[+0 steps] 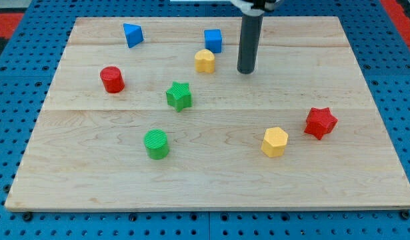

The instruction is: Slide blue triangle to the top center

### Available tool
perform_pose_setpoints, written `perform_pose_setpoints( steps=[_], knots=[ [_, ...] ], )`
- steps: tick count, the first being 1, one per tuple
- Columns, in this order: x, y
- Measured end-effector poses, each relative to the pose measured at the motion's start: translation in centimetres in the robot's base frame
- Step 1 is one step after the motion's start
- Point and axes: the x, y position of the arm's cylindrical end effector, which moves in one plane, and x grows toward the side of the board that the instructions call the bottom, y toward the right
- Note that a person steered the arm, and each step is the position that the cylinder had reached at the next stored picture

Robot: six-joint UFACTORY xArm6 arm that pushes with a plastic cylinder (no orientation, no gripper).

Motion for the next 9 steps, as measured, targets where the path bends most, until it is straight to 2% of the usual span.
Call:
perform_pose_setpoints(
  steps=[1,3,4,5,6,8,9],
  knots=[
    [-0.4,-3.4],
    [-1.4,-5.2],
    [-3.1,2.7],
    [-6.1,-0.7],
    [-6.0,-4.7],
    [-13.3,-8.3],
    [-13.7,-15.2]
  ],
)
